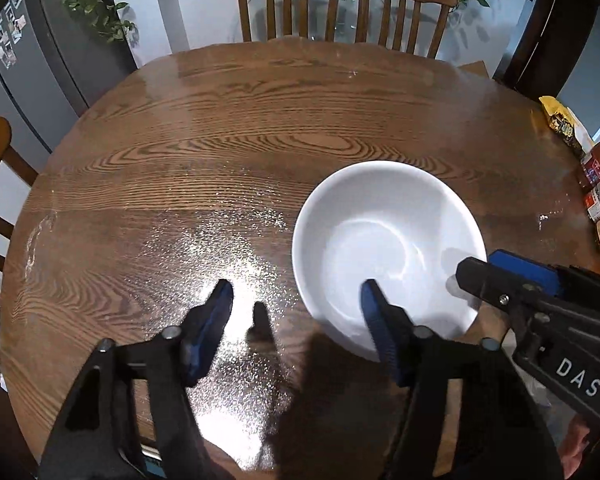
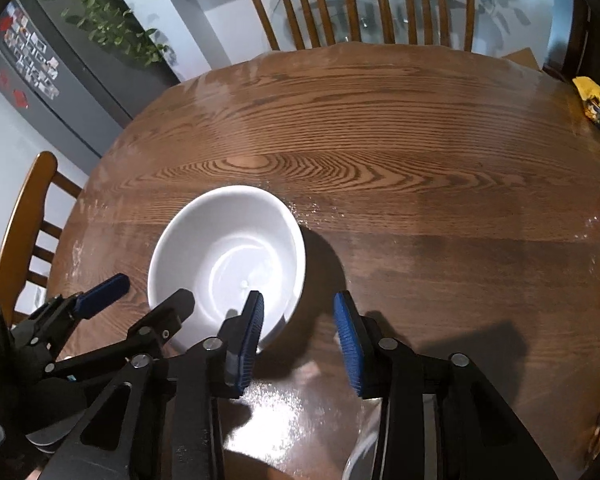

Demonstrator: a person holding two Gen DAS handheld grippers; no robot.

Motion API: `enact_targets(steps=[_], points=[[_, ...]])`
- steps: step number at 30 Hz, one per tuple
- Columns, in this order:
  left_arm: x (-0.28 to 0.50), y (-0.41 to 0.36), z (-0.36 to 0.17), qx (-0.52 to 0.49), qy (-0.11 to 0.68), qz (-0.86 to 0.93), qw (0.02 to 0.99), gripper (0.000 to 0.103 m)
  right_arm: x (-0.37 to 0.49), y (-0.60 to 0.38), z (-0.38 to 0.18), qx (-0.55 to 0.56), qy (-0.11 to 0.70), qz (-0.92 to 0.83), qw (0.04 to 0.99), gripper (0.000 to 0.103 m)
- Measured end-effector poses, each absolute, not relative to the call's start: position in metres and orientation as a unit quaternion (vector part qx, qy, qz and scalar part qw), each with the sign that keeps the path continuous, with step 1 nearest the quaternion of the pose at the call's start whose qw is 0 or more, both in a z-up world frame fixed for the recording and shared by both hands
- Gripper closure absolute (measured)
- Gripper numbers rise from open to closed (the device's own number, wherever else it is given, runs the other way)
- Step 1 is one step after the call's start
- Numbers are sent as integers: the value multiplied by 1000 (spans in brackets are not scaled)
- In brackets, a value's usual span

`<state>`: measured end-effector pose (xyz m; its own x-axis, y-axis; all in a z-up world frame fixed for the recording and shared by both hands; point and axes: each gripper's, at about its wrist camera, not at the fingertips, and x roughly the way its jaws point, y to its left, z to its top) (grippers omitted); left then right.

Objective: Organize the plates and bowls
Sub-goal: 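Close both grippers on the rim of the medium white bowl, then lift the medium white bowl with both grippers and carry it over the large bowl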

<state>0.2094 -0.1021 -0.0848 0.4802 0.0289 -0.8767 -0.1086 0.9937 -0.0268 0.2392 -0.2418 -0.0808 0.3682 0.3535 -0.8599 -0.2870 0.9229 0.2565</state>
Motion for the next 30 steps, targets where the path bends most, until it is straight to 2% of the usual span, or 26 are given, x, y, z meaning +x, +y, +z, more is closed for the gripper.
enact_targets(steps=[4,7,11,13,30], points=[[211,-102,-90,-37,513,39,857,48,242,-239,-83,31,529,201,824,72],[213,-104,-94,-30,517,38,855,68,244,-236,-85,30,532,206,821,81],[213,-107,-97,-24,520,32,853,77,246,-232,-88,29,534,211,818,91],[213,-108,-97,-23,519,29,854,83,245,-231,-87,28,533,215,818,91],[180,-116,-60,-11,477,30,878,84,208,-243,-55,58,488,232,840,92]])
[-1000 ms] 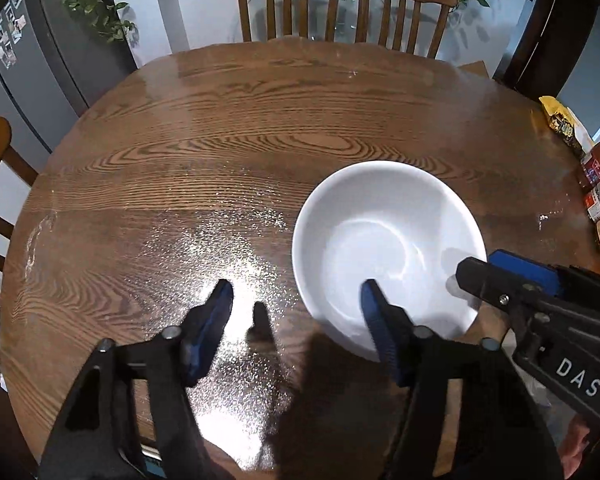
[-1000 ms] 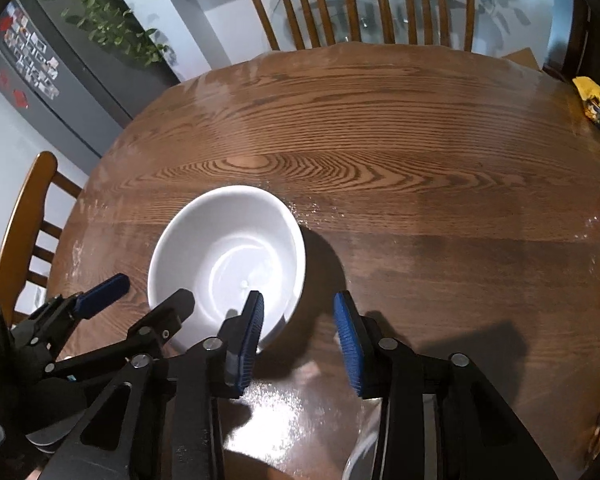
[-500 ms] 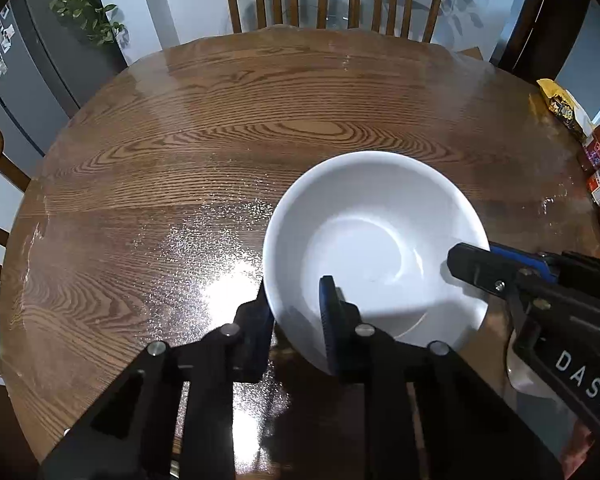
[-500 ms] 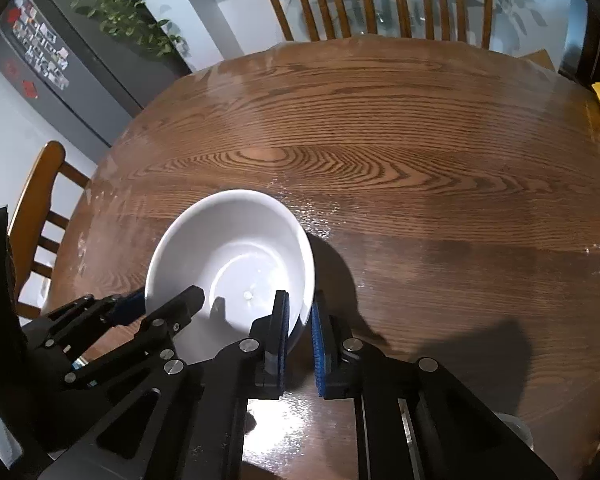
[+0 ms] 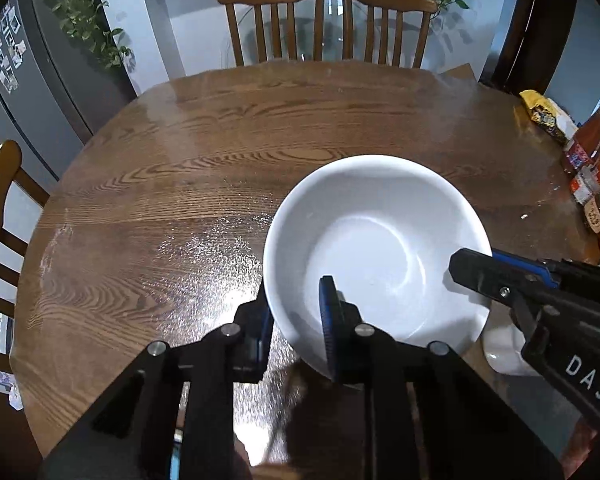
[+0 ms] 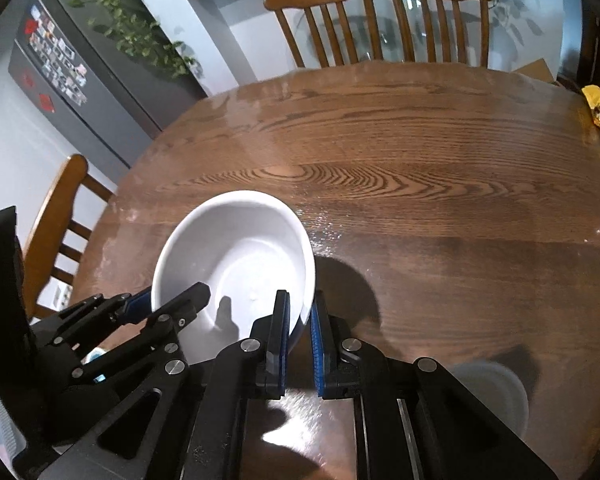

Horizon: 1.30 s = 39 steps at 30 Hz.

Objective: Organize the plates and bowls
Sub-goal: 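Lift the medium white bowl with both grippers and carry it over the large bowl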

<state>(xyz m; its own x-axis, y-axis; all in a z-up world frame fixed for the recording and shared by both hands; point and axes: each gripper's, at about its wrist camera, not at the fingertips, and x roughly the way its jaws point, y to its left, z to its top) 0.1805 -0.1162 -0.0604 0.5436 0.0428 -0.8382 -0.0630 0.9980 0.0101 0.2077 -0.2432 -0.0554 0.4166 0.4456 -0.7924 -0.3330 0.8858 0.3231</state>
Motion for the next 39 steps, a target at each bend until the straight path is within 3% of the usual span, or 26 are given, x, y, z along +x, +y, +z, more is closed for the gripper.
enact_targets(steps=[16,39], points=[[113,-134,-10,6,419,-8,908,84,129,-264,-11,79,432,223,870,91],[36,-145,-21,25,428,-42,903,83,45,-275,-19,79,440,204,871,91]])
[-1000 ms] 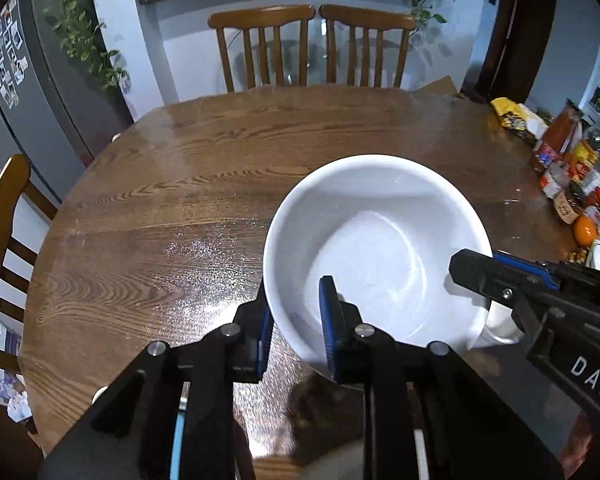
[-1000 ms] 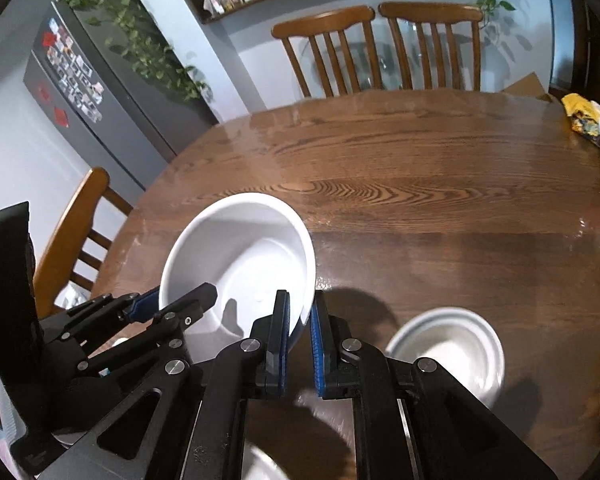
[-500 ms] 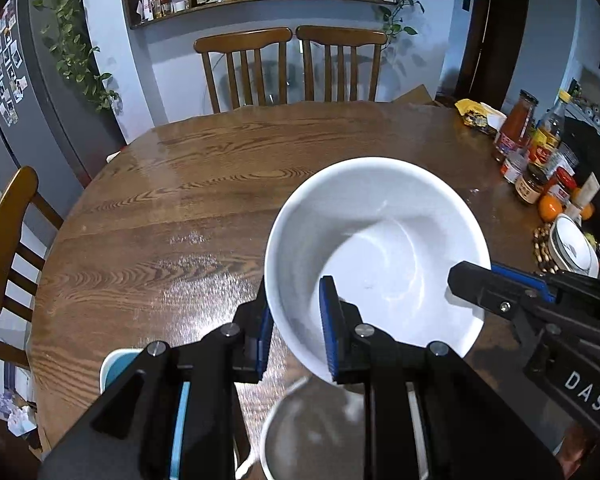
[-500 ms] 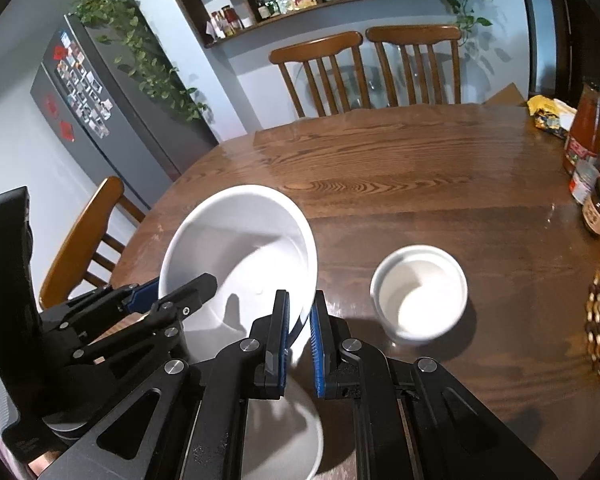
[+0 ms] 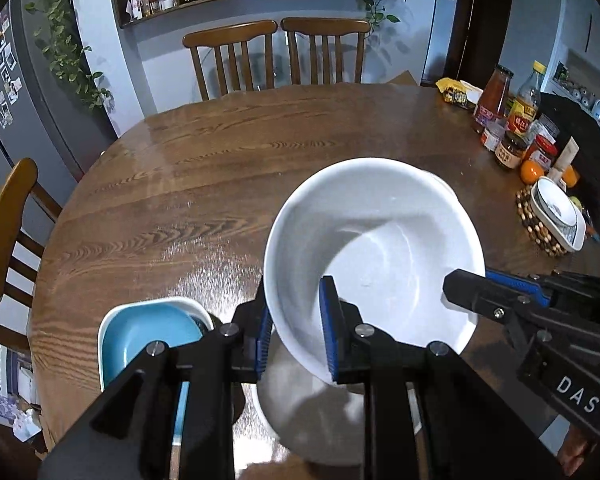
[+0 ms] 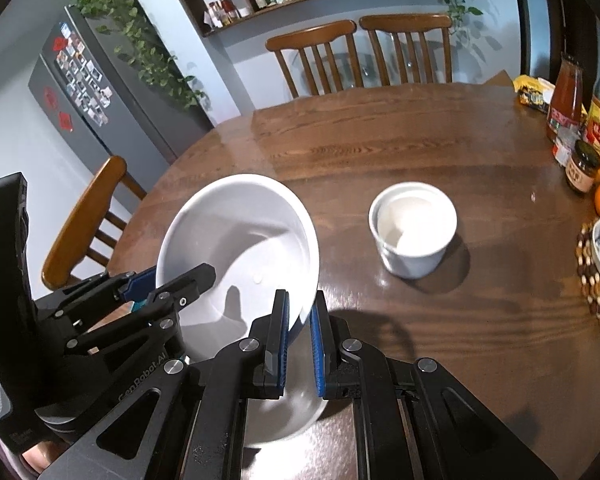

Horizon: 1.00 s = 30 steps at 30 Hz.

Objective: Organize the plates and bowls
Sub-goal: 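Lift the medium white bowl with both grippers and carry it over the large bowl, then lower the medium white bowl with both grippers into the large white bowl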

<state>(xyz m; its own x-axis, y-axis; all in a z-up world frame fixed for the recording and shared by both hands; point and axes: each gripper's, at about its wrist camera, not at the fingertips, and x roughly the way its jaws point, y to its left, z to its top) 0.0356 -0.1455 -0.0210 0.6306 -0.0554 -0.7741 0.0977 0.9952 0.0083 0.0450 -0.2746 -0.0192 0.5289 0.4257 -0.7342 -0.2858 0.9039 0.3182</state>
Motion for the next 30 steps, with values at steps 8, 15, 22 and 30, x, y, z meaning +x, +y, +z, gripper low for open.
enact_targets(steps=[8,15,22,30], points=[[22,-140,-41,19,454,-43,890,83,30,-270,-35,77,463,207,859,91],[15,-139,-57,14,480,-43,876,83,20,-266,-52,69,486,209,846,91],[11,-139,-65,14,490,-43,870,83,14,-263,-66,65,504,209,835,90],[10,-137,-72,17,501,-41,865,83,14,-259,-71,61,514,209,830,90]])
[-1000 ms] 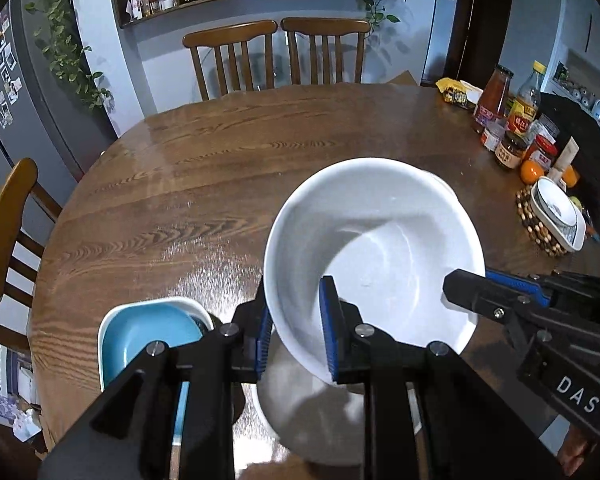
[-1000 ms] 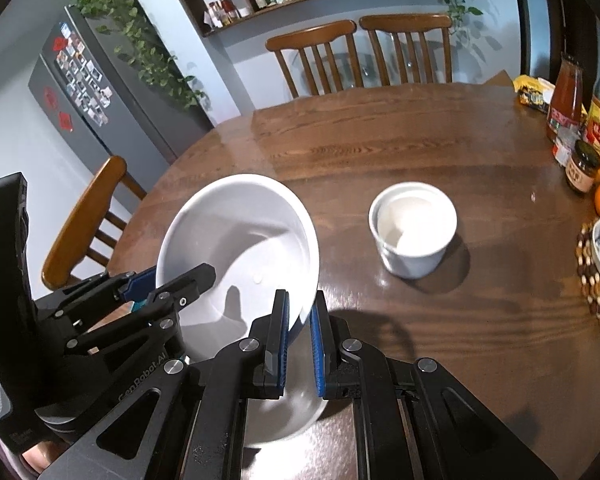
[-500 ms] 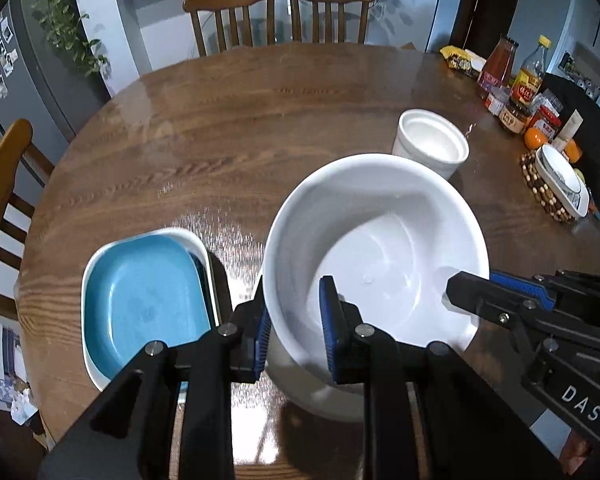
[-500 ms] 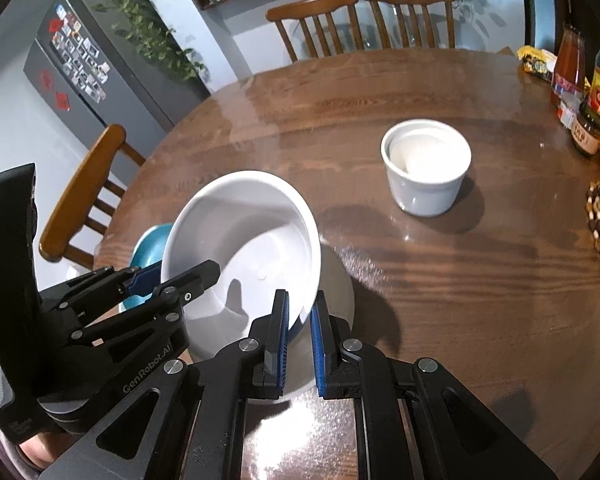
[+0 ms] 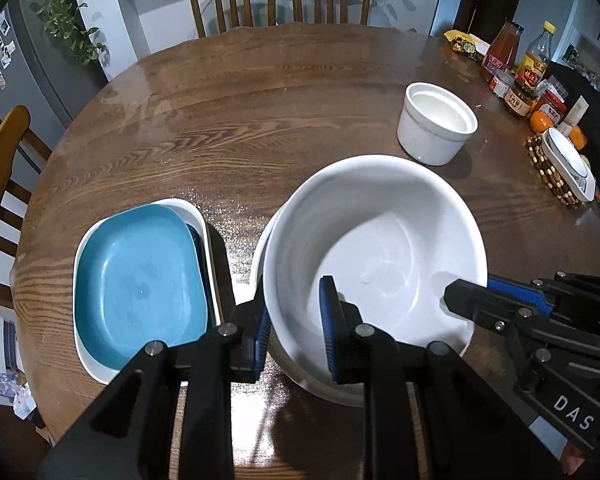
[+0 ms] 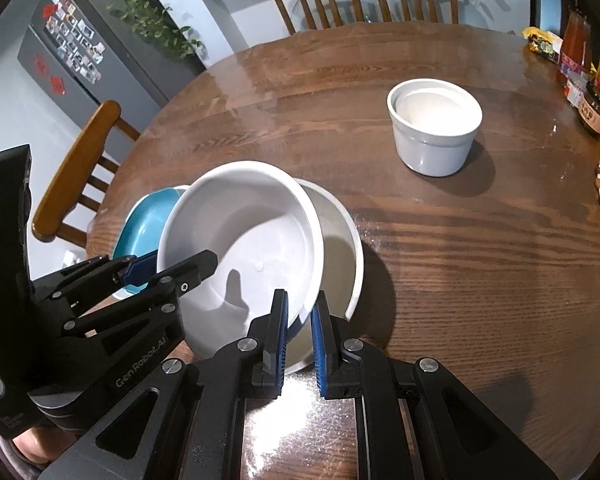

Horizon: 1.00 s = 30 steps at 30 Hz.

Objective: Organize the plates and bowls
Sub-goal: 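Lower the medium white bowl with both grippers into the large white bowl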

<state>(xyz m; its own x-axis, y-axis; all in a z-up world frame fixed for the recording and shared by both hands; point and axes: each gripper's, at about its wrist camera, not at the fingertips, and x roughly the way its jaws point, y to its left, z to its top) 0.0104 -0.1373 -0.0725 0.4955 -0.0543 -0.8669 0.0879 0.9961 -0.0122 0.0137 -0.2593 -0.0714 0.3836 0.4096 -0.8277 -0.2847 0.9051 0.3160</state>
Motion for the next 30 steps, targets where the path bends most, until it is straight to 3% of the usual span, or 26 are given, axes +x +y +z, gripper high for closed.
enact_targets(steps=[30], points=[[18,-139,-80,14,513,-44,857,79,19,-255,-78,54,525,203,825,90]])
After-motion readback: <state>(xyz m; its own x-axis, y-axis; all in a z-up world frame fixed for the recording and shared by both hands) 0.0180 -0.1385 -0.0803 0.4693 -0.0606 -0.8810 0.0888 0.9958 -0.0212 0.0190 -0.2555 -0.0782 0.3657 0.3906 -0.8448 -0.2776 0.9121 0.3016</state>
